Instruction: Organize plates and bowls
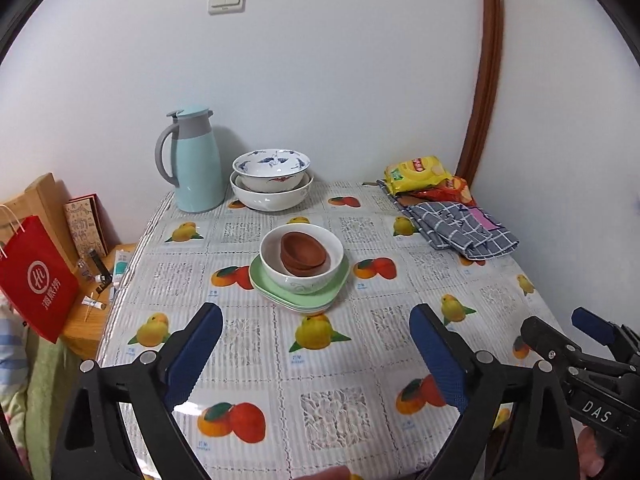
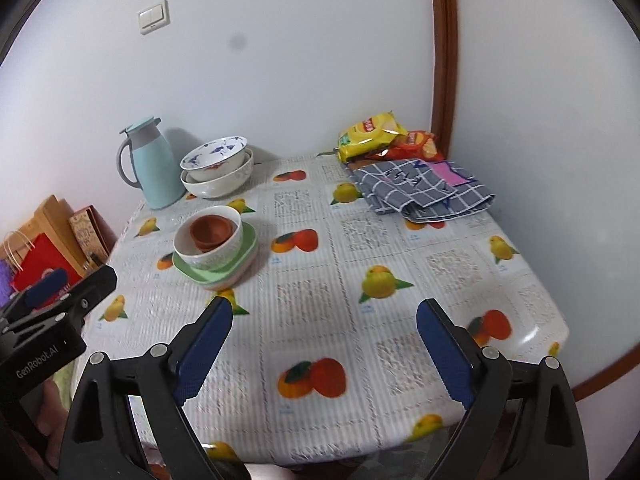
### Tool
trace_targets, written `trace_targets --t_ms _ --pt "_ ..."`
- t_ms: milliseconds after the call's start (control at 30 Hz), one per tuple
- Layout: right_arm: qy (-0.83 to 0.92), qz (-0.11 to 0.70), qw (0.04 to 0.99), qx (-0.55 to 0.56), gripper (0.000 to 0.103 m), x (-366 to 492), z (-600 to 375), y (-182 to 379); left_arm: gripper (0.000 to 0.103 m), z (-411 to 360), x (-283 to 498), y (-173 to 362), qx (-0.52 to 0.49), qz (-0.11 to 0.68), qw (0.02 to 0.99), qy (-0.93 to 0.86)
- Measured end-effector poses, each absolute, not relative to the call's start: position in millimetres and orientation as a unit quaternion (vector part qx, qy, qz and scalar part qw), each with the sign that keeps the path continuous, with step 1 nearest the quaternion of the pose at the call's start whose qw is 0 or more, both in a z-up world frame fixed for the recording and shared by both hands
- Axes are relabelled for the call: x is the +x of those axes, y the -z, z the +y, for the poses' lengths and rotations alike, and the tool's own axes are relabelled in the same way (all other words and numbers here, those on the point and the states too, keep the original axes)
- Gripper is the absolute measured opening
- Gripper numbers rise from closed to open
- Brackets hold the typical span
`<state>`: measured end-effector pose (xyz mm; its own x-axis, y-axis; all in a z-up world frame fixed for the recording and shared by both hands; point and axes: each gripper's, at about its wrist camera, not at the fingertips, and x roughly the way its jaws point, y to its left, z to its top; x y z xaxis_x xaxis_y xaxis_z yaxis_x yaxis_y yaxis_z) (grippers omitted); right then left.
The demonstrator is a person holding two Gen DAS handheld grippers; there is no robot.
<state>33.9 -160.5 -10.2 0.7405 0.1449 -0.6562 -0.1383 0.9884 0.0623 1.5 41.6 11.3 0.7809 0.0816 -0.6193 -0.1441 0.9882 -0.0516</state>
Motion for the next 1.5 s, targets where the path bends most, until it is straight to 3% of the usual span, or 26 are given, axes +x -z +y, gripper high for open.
trace_targets --t_ms 1500 --pt "-0.074 0.322 0.944 0.005 0.093 -18.0 -174.5 7.9 0.097 21.4 -35.8 -17.7 -0.027 0.321 0.945 -0.062"
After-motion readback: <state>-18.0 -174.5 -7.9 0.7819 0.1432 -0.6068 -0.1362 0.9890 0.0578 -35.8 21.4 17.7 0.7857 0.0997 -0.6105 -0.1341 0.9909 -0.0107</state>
